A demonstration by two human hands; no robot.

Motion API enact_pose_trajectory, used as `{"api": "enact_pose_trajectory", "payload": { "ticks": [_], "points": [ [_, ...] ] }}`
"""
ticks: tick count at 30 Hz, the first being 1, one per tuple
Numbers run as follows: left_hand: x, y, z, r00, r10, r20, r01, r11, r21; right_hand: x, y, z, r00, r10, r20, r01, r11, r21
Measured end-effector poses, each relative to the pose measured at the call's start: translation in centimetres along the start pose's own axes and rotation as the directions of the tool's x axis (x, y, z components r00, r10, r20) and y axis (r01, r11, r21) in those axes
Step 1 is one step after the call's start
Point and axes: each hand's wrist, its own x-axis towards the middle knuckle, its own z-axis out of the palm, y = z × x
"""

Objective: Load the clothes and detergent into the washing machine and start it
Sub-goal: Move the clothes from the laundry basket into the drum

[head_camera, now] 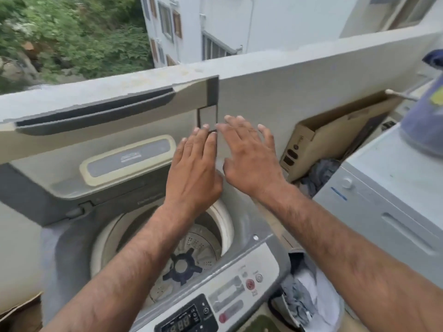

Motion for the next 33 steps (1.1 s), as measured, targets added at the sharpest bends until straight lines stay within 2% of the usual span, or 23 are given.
{"api": "enact_pose_trajectory", "payload": {
  "ticks": [4, 9, 16, 20, 24, 29, 33],
  "points": [
    [1.0, 5.8, 3.5, 0.984, 0.121, 0.128, -0.119, 0.993, -0.026, -4.5, 6.2, -0.1, 0.988, 0.144, 0.064, -0.143, 0.99, -0.021],
    [2.2, 13.6, 8.7, 0.928, 0.263, 0.265, -0.255, 0.965, -0.063, -10.8, 15.2, 0.2, 0.945, 0.318, 0.074, -0.318, 0.948, -0.011],
    [1.8, 25.1, 19.0, 0.84, 0.333, 0.429, -0.303, 0.943, -0.137, -20.0, 27.9, 3.3, 0.833, 0.506, 0.222, -0.527, 0.849, 0.041],
    [0.1, 30.4, 26.9, 0.736, 0.324, 0.594, -0.291, 0.944, -0.154, -26.3, 34.6, 7.7, 0.721, 0.587, 0.368, -0.647, 0.76, 0.057],
    [-2.6, 33.4, 34.0, 0.626, 0.284, 0.726, -0.245, 0.956, -0.163, -32.2, 38.9, 12.7, 0.64, 0.61, 0.466, -0.711, 0.7, 0.06],
    [-7.5, 33.5, 42.8, 0.481, 0.232, 0.845, -0.201, 0.968, -0.151, -38.5, 41.5, 20.2, 0.543, 0.59, 0.598, -0.751, 0.66, 0.031],
    [-11.9, 31.7, 50.2, 0.33, 0.216, 0.919, -0.173, 0.971, -0.166, -43.0, 42.3, 27.9, 0.465, 0.558, 0.688, -0.782, 0.623, 0.024]
  ]
}}
